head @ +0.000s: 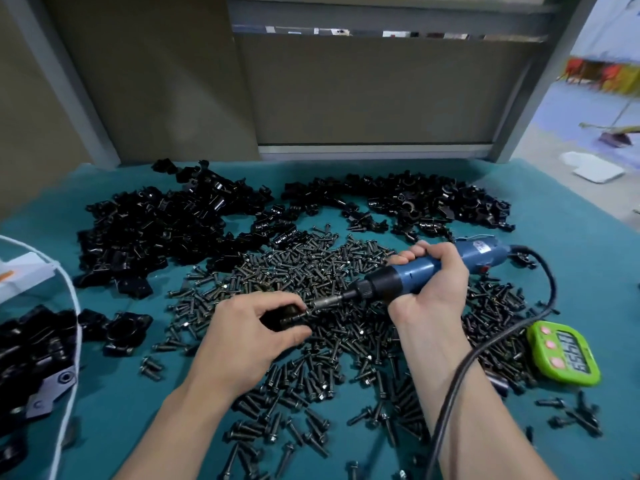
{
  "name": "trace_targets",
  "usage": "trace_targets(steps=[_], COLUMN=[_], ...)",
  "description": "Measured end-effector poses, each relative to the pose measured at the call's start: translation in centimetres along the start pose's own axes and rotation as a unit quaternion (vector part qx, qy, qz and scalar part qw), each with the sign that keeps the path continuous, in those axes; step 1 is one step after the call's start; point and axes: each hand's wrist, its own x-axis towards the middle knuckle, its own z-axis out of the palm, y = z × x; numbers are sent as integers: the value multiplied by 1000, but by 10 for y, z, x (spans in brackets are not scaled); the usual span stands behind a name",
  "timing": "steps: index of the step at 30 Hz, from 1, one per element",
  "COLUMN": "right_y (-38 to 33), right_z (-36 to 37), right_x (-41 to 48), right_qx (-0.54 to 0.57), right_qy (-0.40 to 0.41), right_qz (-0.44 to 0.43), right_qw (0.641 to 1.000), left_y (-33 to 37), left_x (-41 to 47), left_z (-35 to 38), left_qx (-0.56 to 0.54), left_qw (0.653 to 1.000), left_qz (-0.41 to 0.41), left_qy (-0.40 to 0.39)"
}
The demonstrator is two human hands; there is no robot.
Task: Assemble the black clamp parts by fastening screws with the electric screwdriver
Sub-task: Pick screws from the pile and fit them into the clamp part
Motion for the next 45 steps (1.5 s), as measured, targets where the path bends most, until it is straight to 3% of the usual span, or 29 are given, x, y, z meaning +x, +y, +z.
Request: trace_targets(steps=[12,17,24,45], right_y=[3,5,8,14], right_z=[-1,-1,-2,-3], right_x=[-1,-3,-3,-5], right_qx=[-10,18,29,13], right_qy=[-36,-94,-115,-122], right_qz=[16,11,14,10], right_qw=[999,995,993,992], left_y=[6,7,8,6], left_x=[0,-2,-3,-5], left_z=[-1,-4,-4,-5], left_qx=[-56,-125,-148,-71], left_qw=[998,989,986,995], left_qz=[-20,-41,-60,-63], left_qy=[-33,-61,-50,-41])
